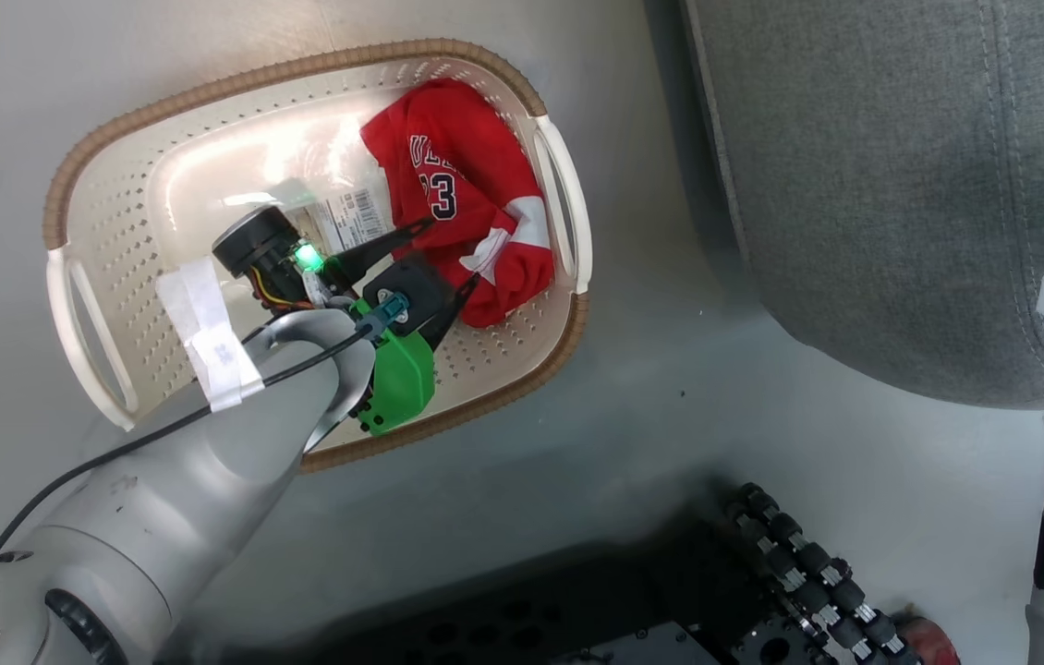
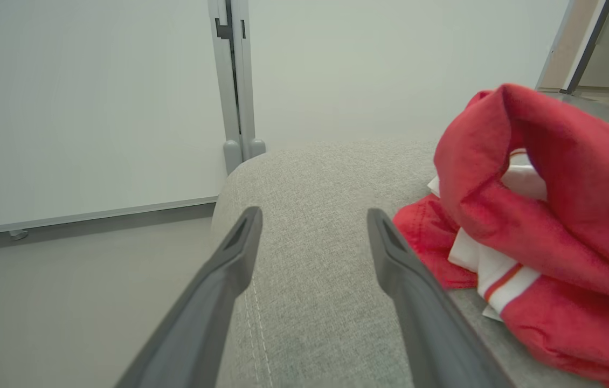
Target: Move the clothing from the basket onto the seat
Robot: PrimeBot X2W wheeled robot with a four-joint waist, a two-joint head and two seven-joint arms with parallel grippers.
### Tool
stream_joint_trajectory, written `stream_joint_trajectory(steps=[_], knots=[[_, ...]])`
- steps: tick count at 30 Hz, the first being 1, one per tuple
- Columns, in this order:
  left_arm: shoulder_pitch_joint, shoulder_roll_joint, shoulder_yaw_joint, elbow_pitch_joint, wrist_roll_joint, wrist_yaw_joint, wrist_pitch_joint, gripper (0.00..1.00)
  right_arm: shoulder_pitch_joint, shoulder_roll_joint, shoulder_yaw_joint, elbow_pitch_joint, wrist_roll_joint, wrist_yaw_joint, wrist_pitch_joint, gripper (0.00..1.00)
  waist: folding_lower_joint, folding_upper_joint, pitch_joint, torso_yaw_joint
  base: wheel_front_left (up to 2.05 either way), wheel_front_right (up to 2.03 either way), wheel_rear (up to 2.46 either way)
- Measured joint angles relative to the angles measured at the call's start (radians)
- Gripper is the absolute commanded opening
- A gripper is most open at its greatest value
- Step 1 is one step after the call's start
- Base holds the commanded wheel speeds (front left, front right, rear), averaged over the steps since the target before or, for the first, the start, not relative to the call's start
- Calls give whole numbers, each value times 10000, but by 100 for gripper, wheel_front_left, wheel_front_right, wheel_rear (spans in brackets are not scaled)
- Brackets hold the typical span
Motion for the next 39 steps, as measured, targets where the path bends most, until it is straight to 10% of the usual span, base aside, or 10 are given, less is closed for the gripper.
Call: stream_joint_trajectory(steps=[16, 17, 18, 19, 26, 39], knots=[[-358, 8, -213, 395, -558, 0, 0, 100, 207, 2, 495, -29, 94, 0, 0, 100, -1, 0, 751, -665, 0, 0, 0], [-334, 12, -217, 362, -464, 0, 0, 78, 212, 2, 518, -19, 92, 0, 0, 100, -1, 0, 754, -692, 0, 0, 0], [-304, 8, -221, 303, -412, 0, 0, 19, 213, 2, 529, -17, 82, 0, 0, 100, -1, 0, 751, -712, 0, 0, 0], [-284, 6, -221, 196, -324, 0, 0, 0, 214, 0, 525, -10, 69, 0, 0, 100, -1, 0, 741, -711, 0, 0, 0], [-458, 169, -67, -602, -353, -2, 0, 0, 177, 4, 479, -8, -155, 0, 0, 100, -1, 0, 515, -556, 0, 0, 0], [1274, 207, 3118, -3114, 639, 370, 2, 0, 259, 10, 997, 341, -855, 0, 2, 100, -2, 0, -1017, -38, 0, 0, 0]])
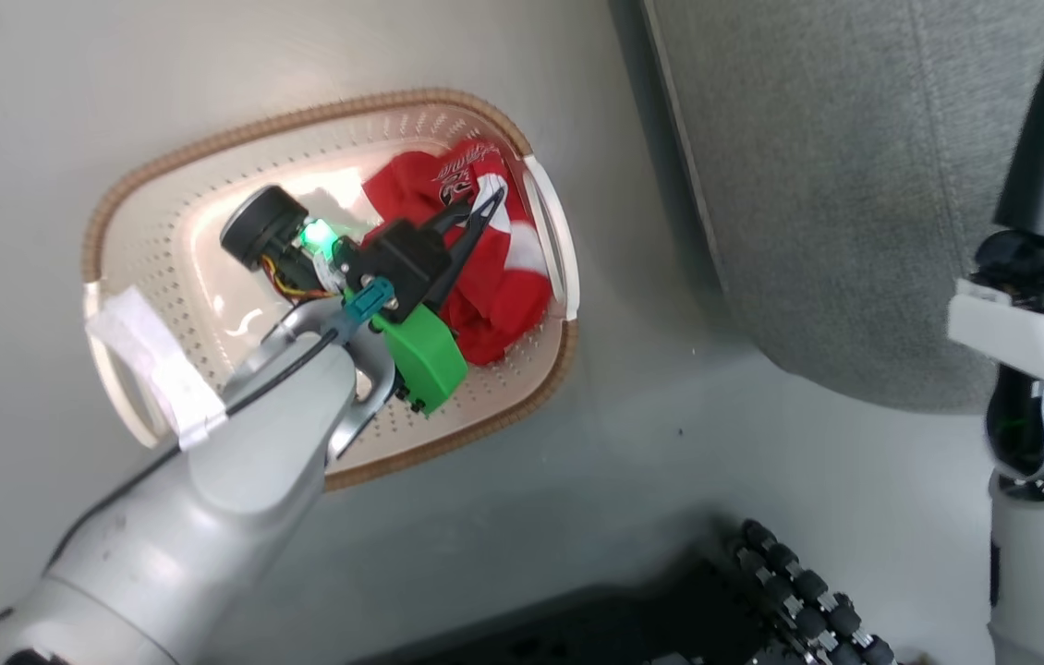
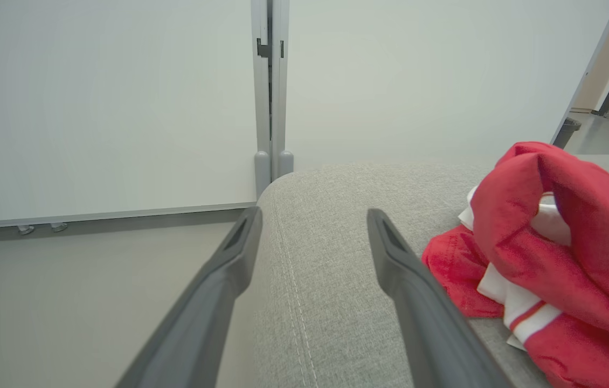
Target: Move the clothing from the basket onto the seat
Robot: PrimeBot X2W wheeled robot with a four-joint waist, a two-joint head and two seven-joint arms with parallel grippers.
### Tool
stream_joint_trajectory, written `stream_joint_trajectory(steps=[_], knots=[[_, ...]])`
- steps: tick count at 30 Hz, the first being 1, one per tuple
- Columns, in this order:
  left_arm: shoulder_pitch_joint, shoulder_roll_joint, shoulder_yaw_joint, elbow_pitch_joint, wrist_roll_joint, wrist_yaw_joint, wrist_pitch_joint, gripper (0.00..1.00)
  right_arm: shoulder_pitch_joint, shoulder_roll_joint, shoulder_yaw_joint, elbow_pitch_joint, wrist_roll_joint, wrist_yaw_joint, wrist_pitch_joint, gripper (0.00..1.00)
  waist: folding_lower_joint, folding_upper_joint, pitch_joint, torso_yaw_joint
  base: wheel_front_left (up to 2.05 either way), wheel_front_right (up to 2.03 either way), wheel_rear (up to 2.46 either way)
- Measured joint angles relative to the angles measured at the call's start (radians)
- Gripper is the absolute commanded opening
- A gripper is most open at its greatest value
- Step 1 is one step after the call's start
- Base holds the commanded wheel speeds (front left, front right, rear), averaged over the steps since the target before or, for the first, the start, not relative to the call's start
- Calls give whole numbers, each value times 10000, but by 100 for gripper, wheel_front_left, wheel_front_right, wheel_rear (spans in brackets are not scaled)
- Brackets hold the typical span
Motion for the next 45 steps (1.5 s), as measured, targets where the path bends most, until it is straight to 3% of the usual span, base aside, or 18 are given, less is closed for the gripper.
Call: stream_joint_trajectory(steps=[9, 27, 40, 45], knots=[[1929, -238, 1641, -1244, 1070, -6, -2, 0, 927, 13, 1298, 926, -533, 0, 0, 100, -1, 0, -1716, 390, 0, 0, 0], [4146, -913, 4230, -3760, 2257, -27, -2, 0, 3160, 10, 2153, 1964, -809, 0, -2, 100, -1, 0, -5686, 1013, 0, 0, 0], [4411, -1425, 4704, -4280, 2748, 36, -2, 0, 3799, -127, 3402, 2278, -813, 0, -2, 100, -1, 0, -7654, 869, 0, 0, 0], [4389, -1674, 4805, -4418, 2803, 140, -2, 0, 3783, -380, 4360, 2359, -782, 0, -2, 100, -1, 0, -8012, 777, 0, 0, 0]])
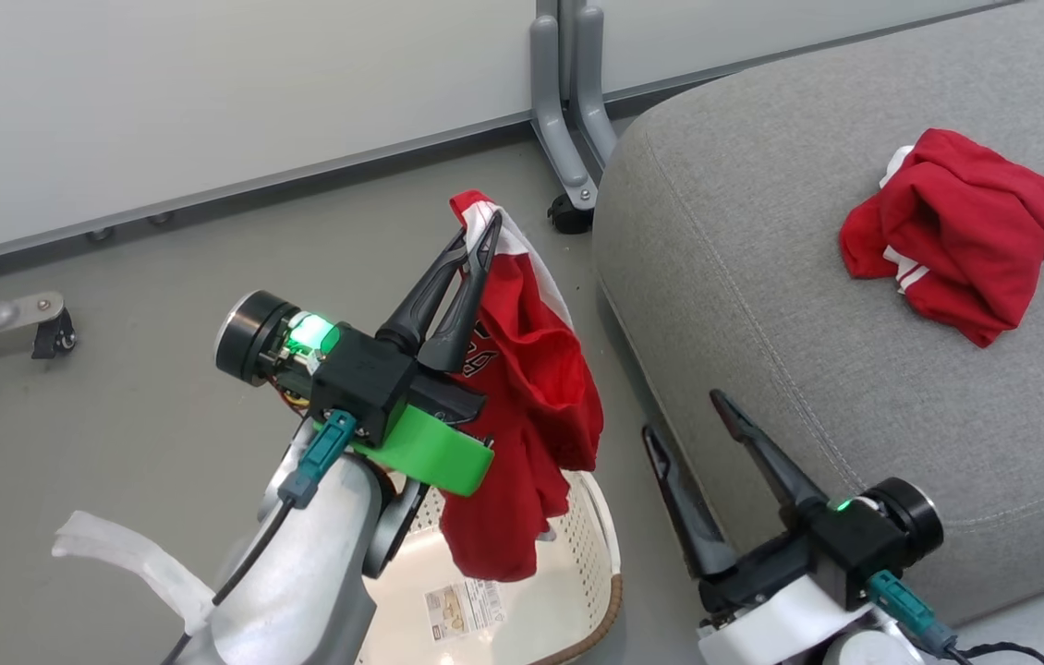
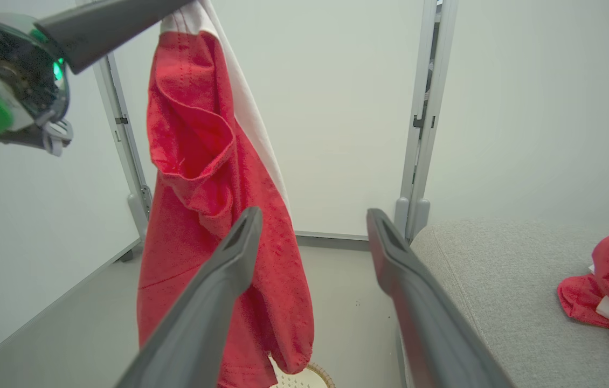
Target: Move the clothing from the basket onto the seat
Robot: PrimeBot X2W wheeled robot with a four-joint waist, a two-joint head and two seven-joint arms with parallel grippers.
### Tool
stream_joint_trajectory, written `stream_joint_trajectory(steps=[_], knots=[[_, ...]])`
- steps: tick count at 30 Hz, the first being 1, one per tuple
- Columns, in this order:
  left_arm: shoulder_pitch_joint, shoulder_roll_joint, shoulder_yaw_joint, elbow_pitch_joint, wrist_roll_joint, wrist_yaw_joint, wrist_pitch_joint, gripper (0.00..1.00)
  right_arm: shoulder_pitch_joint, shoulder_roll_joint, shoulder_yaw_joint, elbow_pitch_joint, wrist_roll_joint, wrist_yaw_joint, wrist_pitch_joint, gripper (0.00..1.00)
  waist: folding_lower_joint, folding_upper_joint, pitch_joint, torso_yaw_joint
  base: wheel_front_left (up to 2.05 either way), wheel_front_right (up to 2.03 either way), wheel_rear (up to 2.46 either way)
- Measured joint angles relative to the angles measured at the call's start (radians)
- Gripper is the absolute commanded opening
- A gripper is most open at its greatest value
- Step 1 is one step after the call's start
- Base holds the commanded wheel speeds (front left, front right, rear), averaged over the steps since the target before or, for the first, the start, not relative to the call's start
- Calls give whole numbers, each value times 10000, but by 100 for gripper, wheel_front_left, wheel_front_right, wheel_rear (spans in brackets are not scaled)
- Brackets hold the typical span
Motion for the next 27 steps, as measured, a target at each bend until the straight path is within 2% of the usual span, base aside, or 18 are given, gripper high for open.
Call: stream_joint_trajectory(steps=[6, 8, 19, 27], knots=[[-177, -138, -290, 10, 169, 27, 0, 0, -697, -42, 1204, 265, -119, 0, 0, 100, 0, -1, -210, -125, 0, 0, 0], [-221, -178, -424, -15, 184, 27, 0, 0, -907, 8, 1302, 428, -198, 0, 0, 100, 0, 0, -234, -173, 0, 0, 0], [-400, -261, -1377, -278, 182, 29, 0, 0, -1703, 362, 761, 2117, -675, 0, 0, 100, 0, 0, -310, -151, 0, 0, 0], [-467, -268, -1969, -385, -23, 31, 0, 0, -2007, 374, 612, 2282, -190, 0, 0, 100, 0, 0, -316, 58, 0, 0, 0]])
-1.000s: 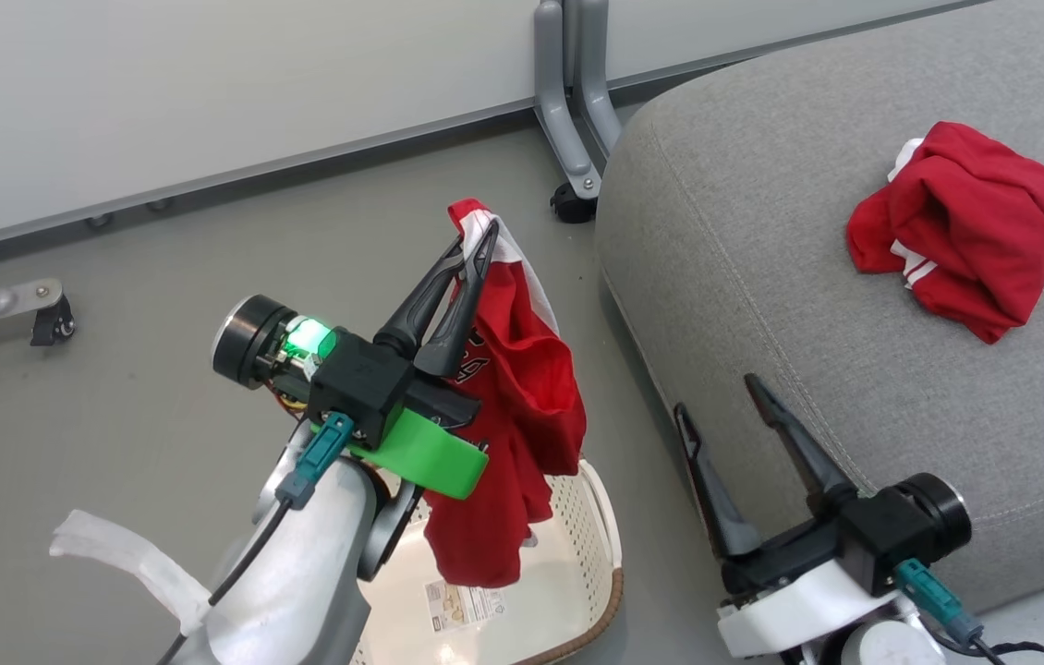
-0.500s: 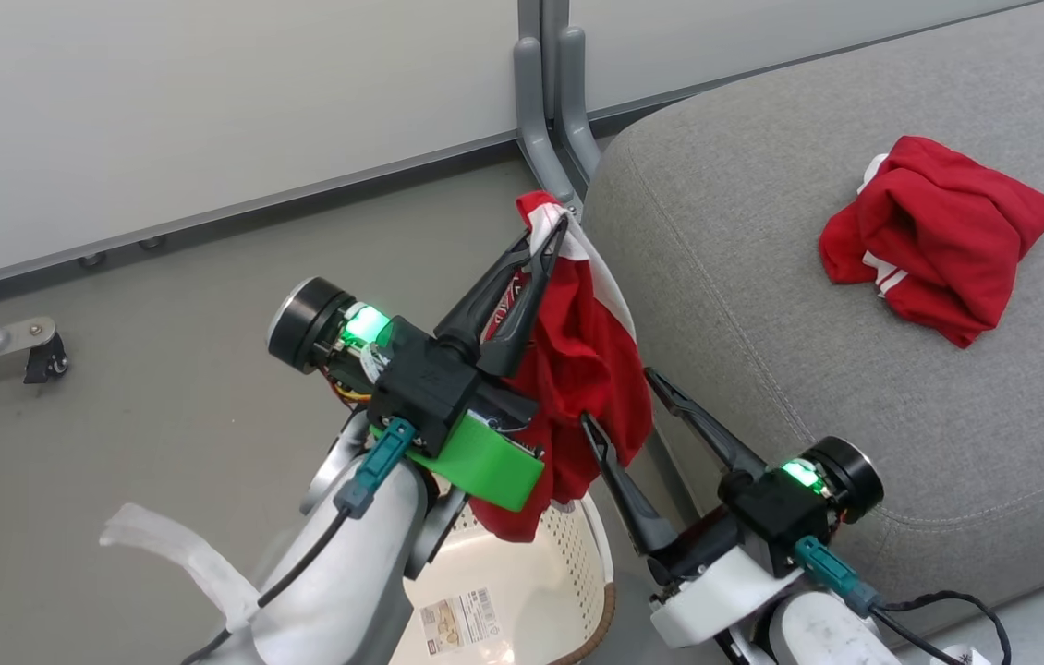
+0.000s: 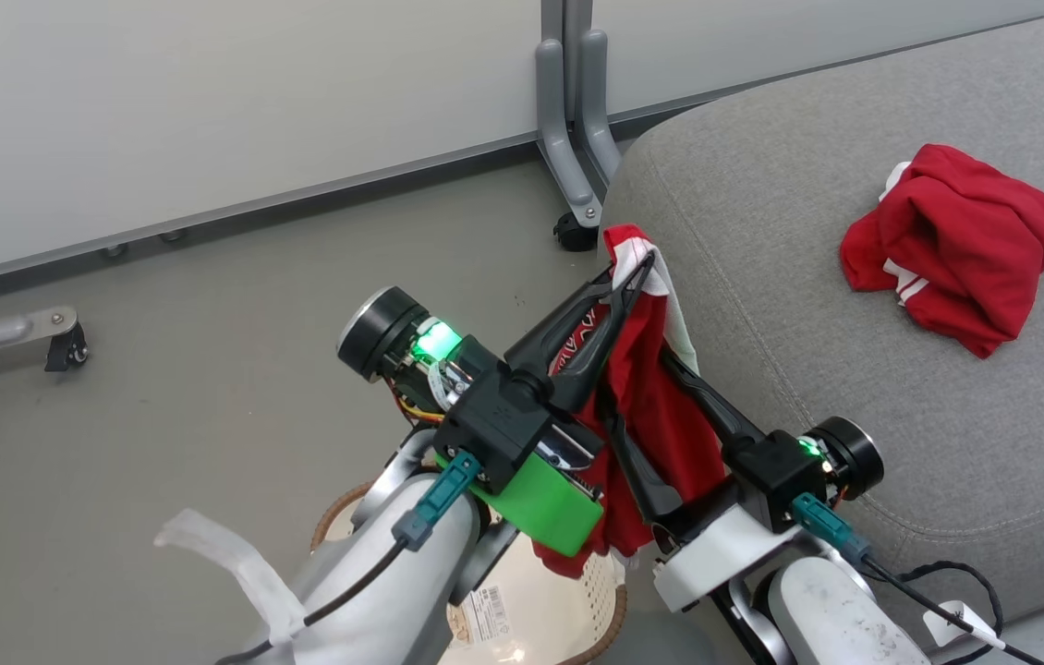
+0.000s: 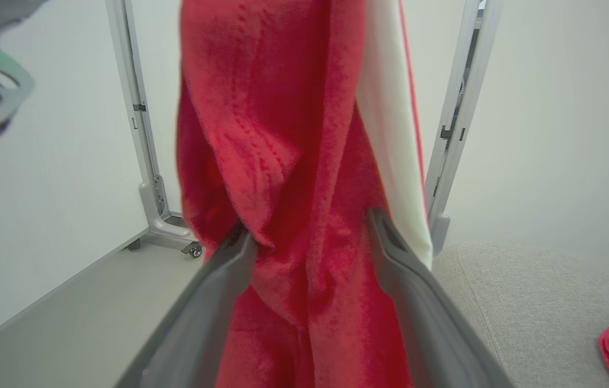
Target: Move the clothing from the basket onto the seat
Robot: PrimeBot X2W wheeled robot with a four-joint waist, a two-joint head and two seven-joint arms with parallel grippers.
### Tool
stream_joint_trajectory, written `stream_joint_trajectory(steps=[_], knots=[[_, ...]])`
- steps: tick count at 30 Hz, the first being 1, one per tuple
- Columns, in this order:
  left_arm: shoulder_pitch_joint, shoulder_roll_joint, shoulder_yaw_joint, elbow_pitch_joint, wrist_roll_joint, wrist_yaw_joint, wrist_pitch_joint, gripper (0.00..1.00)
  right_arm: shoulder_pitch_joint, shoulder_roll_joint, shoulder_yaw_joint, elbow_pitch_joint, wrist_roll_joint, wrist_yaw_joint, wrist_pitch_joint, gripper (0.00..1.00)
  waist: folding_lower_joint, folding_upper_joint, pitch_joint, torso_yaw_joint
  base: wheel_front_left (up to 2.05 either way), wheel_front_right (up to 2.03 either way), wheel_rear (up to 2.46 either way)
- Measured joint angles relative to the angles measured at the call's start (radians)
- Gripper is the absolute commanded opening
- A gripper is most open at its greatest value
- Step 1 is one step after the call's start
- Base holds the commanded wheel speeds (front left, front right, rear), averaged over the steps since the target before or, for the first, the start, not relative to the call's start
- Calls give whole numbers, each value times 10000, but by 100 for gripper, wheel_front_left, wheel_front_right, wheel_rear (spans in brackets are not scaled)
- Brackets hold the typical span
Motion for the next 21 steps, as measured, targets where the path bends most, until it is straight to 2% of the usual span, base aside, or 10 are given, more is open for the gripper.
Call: stream_joint_trajectory(steps=[7, 8, 9, 21], knots=[[-30, -4, -487, 75, -311, -2, 0, 0, -11, 2, 82, -46, 253, 0, 0, 100, 0, 0, 38, 126, 0, 0, 0], [-35, -4, -543, 75, -345, -2, 0, 0, -21, 0, 107, 33, 268, 0, 0, 36, 0, 0, 41, 139, 0, 0, 0], [-43, -2, -594, 75, -366, 0, 0, 0, -43, 0, 140, 125, 303, 0, 0, 0, 0, 0, 41, 148, 0, 0, 0], [-151, 144, -752, 612, -384, 132, -2, 0, -169, 0, 111, 167, 454, 0, 2, 0, 0, 0, 64, 121, 0, 0, 0]])
